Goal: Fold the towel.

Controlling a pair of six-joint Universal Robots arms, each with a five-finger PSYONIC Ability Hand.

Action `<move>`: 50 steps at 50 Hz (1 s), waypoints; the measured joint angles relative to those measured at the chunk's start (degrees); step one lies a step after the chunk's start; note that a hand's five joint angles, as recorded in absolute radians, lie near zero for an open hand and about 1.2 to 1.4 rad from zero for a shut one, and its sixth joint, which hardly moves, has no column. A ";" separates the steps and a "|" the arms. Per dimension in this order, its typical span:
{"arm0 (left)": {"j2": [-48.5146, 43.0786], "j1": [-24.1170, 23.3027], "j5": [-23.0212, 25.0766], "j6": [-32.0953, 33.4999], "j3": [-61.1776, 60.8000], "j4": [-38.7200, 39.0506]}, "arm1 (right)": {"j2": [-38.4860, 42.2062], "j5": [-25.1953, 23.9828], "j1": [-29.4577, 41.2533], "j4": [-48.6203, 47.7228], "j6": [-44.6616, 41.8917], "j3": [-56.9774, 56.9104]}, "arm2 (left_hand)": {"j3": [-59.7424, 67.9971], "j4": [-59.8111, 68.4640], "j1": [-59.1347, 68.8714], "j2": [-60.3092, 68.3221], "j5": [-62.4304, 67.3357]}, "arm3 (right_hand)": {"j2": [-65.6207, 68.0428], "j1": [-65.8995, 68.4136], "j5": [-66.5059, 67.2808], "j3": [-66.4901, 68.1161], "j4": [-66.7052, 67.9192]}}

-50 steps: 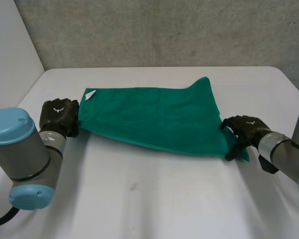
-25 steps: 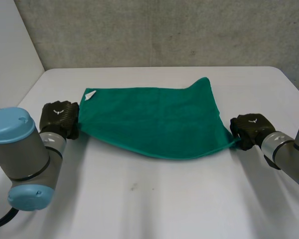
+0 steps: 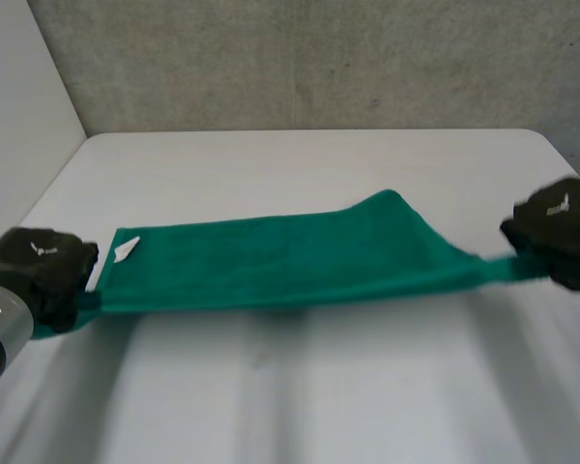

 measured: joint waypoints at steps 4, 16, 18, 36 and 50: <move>-4.95 -0.09 -0.01 3.70 -1.88 1.42 | 2.69 1.77 1.30 2.20 -3.77 3.80 | 0.00 0.00 0.00 0.00 0.00 | 0.00 0.00 0.07 0.00 0.00; -30.03 -1.28 -0.40 5.19 17.93 5.23 | 25.71 12.39 9.57 -4.73 0.21 -12.60 | 0.00 0.00 0.00 0.00 0.00 | 0.00 0.00 0.15 0.00 0.00; -31.03 -1.43 -0.41 5.37 20.80 5.34 | 27.00 13.20 10.07 -5.10 1.07 -15.62 | 0.01 0.00 0.00 0.01 0.00 | 0.00 0.00 0.15 0.00 0.00; -23.58 -2.87 -0.44 -1.62 40.34 42.52 | 24.67 14.80 11.25 -33.54 29.78 -46.45 | 0.01 0.01 -0.02 0.03 0.00 | 0.11 0.34 0.20 0.01 0.01; -28.56 -1.32 -0.14 -6.60 23.28 36.88 | 21.98 9.91 11.01 -37.92 28.89 -21.91 | 0.05 0.01 -0.02 0.07 0.00 | 0.11 0.34 0.26 0.27 0.03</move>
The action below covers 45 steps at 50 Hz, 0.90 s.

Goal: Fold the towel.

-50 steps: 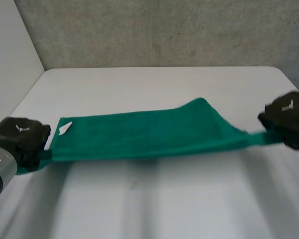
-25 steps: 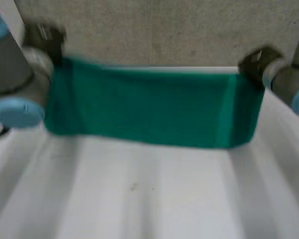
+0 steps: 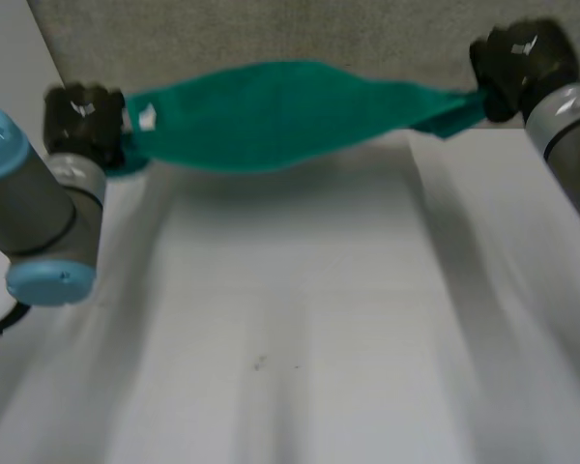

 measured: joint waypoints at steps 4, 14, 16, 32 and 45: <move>-3.83 -0.39 0.09 -0.10 -3.22 -0.03 | 3.50 0.18 0.00 1.03 -0.17 4.43 | 0.00 0.00 0.00 0.00 0.00 | 0.00 0.00 0.00 0.00 0.13; -9.53 -0.74 2.22 0.47 -9.11 0.04 | 8.65 0.02 -0.34 4.14 -0.41 14.18 | -22.48 -22.91 -20.79 -23.09 -20.11 | 0.00 0.00 0.02 0.00 0.19; -9.98 -0.58 3.29 0.65 -10.14 0.07 | 7.59 -0.13 -1.00 4.21 -0.45 16.56 | -28.23 -28.71 -25.15 -28.89 -26.01 | 0.00 0.00 0.02 0.00 0.20; -9.91 2.42 4.65 0.25 -11.11 0.18 | 2.20 -3.12 -5.78 2.66 -0.69 24.49 | -30.58 -31.15 -26.28 -31.29 -28.37 | 0.00 0.00 0.02 0.00 0.20; -8.46 2.87 4.35 0.76 -13.54 -2.18 | 2.15 -3.18 -9.35 0.90 -0.85 25.11 | -13.03 -13.06 -7.70 -13.33 -10.74 | 0.00 0.00 0.02 0.00 0.20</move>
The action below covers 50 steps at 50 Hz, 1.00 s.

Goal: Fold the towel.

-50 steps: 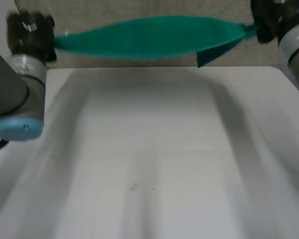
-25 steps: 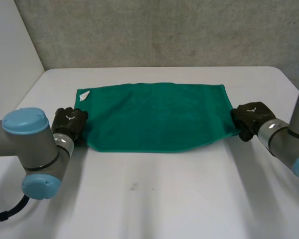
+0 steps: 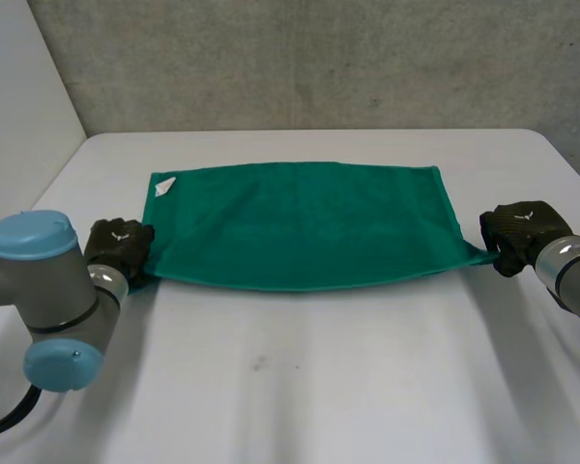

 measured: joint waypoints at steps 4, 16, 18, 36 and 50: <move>1.94 0.14 -0.02 0.27 -0.96 -2.62 | -0.19 -0.05 0.05 0.97 -1.06 0.04 | 11.22 11.39 8.18 11.52 10.69 | 0.00 0.00 0.00 0.00 0.00; 20.52 0.83 -0.66 9.67 -11.29 -22.28 | -13.48 0.87 -0.32 26.22 -26.33 3.11 | 12.92 13.00 8.18 13.06 10.77 | 0.00 0.00 0.00 0.00 -0.01; 22.67 0.98 -0.73 11.47 -12.57 -24.23 | -15.36 0.90 -0.67 28.49 -28.71 3.83 | 12.92 13.00 8.18 13.06 10.77 | 0.00 0.00 0.00 0.00 -0.01; 13.15 0.04 -0.45 20.68 -5.01 -18.88 | -6.34 1.11 -2.01 21.69 -28.99 -1.21 | 12.96 13.05 8.18 13.15 10.76 | 0.00 0.00 0.00 0.00 0.00; -11.67 -2.11 -0.61 20.84 24.44 -11.24 | 16.60 8.89 4.83 13.20 -21.71 -25.87 | 12.97 13.06 8.18 13.17 10.76 | 0.00 0.00 0.07 0.00 0.00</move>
